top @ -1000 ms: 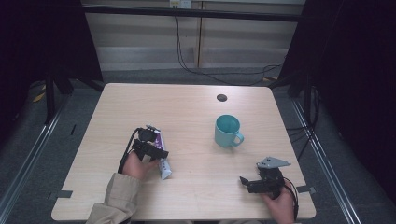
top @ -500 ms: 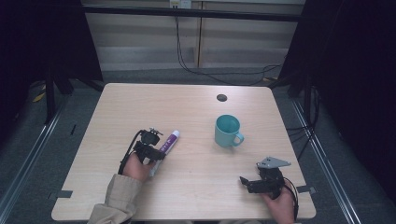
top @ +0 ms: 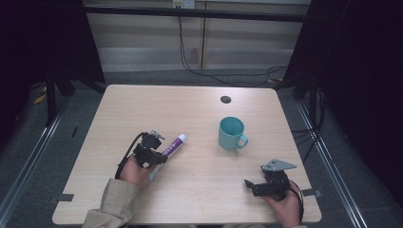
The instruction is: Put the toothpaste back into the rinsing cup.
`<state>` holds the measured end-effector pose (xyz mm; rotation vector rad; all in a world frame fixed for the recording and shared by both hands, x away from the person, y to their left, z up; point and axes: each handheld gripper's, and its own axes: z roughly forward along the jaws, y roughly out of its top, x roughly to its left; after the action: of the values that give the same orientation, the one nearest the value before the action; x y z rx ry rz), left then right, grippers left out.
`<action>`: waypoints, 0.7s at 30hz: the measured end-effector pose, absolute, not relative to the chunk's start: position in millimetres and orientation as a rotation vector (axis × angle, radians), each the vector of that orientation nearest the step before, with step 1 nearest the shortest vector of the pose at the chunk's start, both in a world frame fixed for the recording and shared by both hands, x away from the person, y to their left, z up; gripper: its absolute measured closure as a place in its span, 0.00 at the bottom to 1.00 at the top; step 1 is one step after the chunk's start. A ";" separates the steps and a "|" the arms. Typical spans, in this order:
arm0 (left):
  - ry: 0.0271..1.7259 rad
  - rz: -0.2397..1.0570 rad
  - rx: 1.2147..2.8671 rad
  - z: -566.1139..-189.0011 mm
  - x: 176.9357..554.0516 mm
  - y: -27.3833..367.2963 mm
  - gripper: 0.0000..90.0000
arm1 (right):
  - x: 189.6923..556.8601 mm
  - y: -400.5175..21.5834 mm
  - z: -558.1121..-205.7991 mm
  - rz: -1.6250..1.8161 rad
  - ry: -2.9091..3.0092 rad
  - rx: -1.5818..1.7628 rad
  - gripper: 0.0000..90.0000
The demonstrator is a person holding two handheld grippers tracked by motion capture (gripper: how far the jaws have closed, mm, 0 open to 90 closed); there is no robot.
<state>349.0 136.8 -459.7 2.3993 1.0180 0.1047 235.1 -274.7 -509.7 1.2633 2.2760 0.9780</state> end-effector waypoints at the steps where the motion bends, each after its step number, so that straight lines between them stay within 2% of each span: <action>1: 1.007 0.100 2.391 -455.1 347.0 136.8 0.86 | 234.9 -275.0 -507.7 0.975 2.293 1.256 0.15; 21: 0.836 0.038 2.421 -434.5 337.6 110.0 0.86 | 249.1 -244.4 -470.3 1.055 2.357 1.026 0.21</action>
<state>337.6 110.0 -434.5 2.4205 0.8361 0.0384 249.1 -244.4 -470.3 1.0260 2.3566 1.0550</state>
